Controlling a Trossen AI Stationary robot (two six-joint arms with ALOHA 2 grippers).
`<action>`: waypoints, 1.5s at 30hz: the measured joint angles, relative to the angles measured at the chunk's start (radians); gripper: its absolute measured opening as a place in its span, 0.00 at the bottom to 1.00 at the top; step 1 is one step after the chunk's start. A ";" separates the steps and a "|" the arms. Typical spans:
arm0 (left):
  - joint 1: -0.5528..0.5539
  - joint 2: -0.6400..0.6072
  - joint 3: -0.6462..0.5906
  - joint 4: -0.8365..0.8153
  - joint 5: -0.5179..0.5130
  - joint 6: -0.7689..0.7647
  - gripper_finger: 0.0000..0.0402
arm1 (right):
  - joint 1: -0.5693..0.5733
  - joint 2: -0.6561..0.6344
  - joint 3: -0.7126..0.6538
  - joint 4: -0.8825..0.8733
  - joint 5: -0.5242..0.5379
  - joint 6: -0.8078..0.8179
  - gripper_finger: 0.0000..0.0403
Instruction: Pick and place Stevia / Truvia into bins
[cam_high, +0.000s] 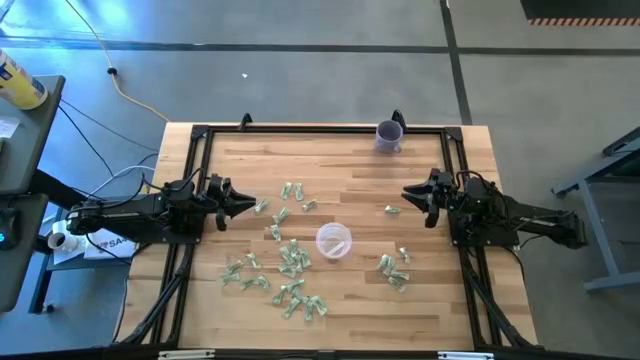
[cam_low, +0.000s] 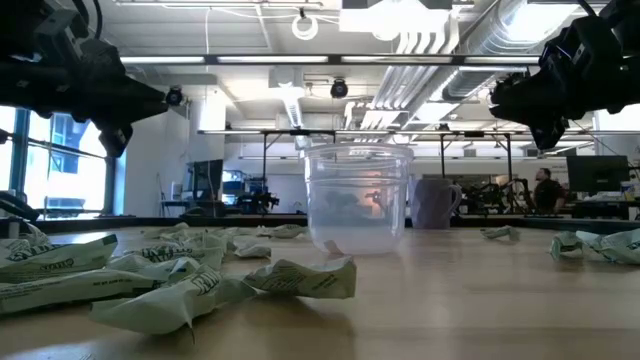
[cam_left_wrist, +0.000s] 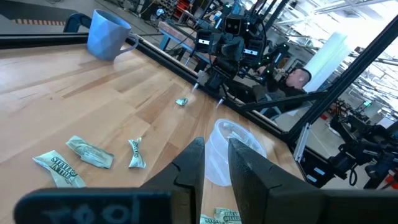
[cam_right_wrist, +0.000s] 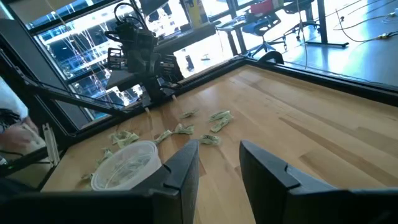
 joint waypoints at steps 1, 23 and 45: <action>0.000 0.000 0.000 0.000 0.000 0.000 0.26 | 0.000 0.000 0.000 0.000 0.000 0.000 0.27; 0.000 0.000 0.000 0.000 0.000 0.000 0.26 | 0.000 0.000 0.000 0.000 0.000 0.000 0.27; 0.000 0.006 0.000 0.030 -0.185 -0.317 0.26 | 0.000 0.000 0.000 0.000 0.000 0.000 0.27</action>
